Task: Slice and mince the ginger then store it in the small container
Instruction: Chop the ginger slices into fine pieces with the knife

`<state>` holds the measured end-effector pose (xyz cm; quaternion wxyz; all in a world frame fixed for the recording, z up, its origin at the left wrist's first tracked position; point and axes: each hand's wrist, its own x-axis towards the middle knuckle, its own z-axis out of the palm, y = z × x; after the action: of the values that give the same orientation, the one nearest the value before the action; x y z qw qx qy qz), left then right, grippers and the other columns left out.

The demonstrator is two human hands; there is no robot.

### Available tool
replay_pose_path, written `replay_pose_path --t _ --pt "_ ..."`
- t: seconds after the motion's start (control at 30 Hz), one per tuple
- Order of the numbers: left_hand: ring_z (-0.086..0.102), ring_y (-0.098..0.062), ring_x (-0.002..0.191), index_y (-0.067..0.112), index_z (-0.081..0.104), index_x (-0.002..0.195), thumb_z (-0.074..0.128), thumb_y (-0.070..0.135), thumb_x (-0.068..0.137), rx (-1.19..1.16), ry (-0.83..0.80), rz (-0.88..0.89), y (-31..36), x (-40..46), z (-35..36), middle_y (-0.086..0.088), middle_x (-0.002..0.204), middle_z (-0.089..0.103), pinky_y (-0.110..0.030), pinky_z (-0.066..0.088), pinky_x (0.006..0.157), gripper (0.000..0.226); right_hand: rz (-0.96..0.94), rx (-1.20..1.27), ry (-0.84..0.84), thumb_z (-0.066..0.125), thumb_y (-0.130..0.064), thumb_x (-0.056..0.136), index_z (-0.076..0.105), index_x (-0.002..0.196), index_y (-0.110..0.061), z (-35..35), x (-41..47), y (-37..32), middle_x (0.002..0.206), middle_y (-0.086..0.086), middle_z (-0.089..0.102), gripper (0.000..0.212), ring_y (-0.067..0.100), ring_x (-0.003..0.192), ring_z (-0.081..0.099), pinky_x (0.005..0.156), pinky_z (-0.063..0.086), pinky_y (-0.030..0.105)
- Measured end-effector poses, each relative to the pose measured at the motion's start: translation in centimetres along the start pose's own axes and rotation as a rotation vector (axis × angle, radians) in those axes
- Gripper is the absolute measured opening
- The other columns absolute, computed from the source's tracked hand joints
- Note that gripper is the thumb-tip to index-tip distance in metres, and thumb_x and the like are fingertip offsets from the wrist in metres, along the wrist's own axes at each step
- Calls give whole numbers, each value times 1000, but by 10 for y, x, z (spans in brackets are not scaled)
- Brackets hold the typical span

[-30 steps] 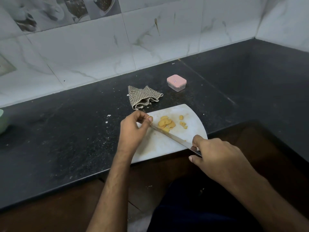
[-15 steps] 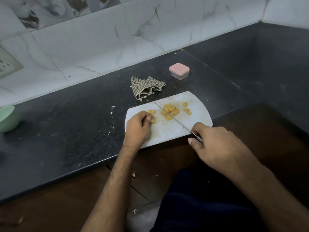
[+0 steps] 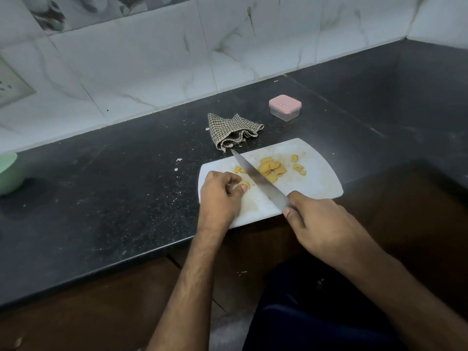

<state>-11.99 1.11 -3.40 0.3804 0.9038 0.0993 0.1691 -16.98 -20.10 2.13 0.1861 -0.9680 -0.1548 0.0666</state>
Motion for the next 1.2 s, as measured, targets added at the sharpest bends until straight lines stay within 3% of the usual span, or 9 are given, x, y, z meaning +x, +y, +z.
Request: replay_pose_path --t 0.23,0.37,0.47,0.63,0.9,1.07,1.13,1.2 --pt "58 -2 80 20 77 102 80 30 88 -61 48 -44 -12 1 -9 7 104 58 -7 43 69 17 -61 -22 116 29 -36 107 40 103 -29 10 20 -11 88 -10 54 13 16 75 56 64 43 34" --pt "57 0 83 22 75 108 76 28 91 -42 54 -27 -17 3 -12 11 106 57 -4 42 70 18 -92 53 80 33 -35 107 43 110 -25 9 27 -20 89 -5 59 14 19 78 60 69 51 39" --pt "56 0 83 24 72 113 73 26 91 -5 22 18 -17 3 -11 13 108 57 -6 41 73 22 -83 99 61 39 -35 106 41 112 -25 3 31 -22 82 -4 56 12 18 73 56 64 43 33" --pt "55 0 83 25 74 102 76 29 90 -23 42 -2 -18 4 -8 15 101 58 -4 40 69 13 -140 57 -20 48 -30 102 39 128 -33 -15 39 -17 80 -7 56 28 20 77 53 65 39 32" --pt "54 3 84 19 75 108 75 29 91 -6 51 1 -15 1 -9 10 107 58 1 38 70 20 -95 34 -42 45 -28 101 34 132 -40 -15 23 -21 88 1 58 35 27 83 58 70 49 35" --pt "55 0 85 21 73 99 77 30 88 18 68 -11 -16 0 -13 9 103 58 -4 40 70 15 -109 -41 7 41 -28 101 32 126 -37 -7 12 -36 83 -1 51 28 28 81 51 68 44 36" --pt "56 -1 85 20 73 96 80 31 87 7 79 -14 -16 0 -13 8 100 58 -4 41 70 16 -92 -70 37 36 -33 104 34 115 -31 -9 10 -39 77 -3 44 11 24 76 48 67 42 35" --pt "57 -2 85 20 72 95 81 32 85 -3 87 -17 -16 -2 -14 8 98 59 -4 42 70 18 -73 -106 24 30 -37 106 32 104 -30 -13 10 -41 76 -5 42 8 17 69 43 63 39 34"
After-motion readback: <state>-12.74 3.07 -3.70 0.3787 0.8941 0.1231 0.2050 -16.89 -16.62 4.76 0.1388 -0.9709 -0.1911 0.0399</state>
